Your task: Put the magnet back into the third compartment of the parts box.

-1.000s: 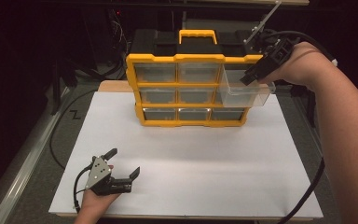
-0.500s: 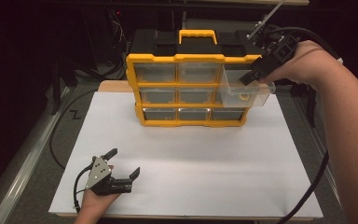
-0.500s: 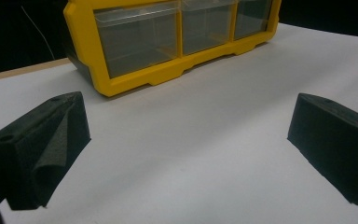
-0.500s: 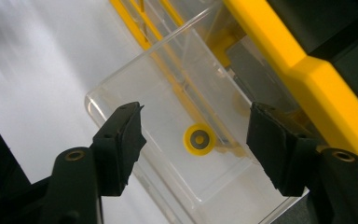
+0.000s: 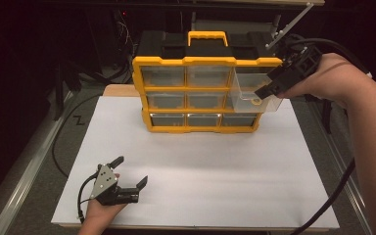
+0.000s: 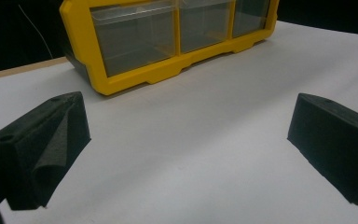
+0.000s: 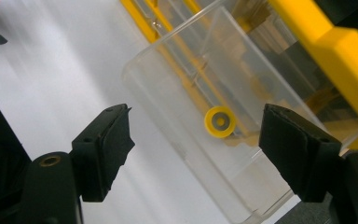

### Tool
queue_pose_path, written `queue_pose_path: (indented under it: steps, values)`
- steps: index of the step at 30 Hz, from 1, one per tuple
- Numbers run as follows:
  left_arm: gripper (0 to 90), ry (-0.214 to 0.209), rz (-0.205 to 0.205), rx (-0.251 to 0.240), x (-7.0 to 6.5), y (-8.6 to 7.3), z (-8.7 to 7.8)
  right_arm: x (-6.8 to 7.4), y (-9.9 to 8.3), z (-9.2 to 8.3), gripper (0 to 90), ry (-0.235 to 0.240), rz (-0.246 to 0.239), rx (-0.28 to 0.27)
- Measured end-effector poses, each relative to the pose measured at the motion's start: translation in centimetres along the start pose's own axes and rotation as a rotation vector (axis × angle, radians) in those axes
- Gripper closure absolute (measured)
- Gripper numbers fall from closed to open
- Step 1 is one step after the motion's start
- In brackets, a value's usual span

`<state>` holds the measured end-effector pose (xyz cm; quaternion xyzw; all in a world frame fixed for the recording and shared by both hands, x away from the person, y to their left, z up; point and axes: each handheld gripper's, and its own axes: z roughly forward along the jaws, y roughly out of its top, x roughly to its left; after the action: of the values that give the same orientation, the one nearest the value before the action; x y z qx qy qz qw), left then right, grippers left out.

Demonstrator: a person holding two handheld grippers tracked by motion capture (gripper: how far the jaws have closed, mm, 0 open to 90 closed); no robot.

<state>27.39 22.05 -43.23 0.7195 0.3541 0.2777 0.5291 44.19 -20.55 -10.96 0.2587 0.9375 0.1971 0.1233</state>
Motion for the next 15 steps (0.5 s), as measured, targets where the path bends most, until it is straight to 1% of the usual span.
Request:
queue_pose_path:
  steps: [5,12,15]
  values:
    - [0.0,-0.001,-0.001,-0.001,0.0,0.0,0.0,0.9,-0.7,-0.1,24.1,0.011,0.001,0.003]
    - [0.0,-0.001,-0.003,-0.003,0.0,0.0,-0.1,1.9,-1.3,-0.7,22.5,0.007,-0.012,0.005]
    - [0.0,-0.001,-0.004,-0.004,0.0,0.0,-0.1,2.1,-1.6,-0.8,21.7,0.003,-0.009,0.011]
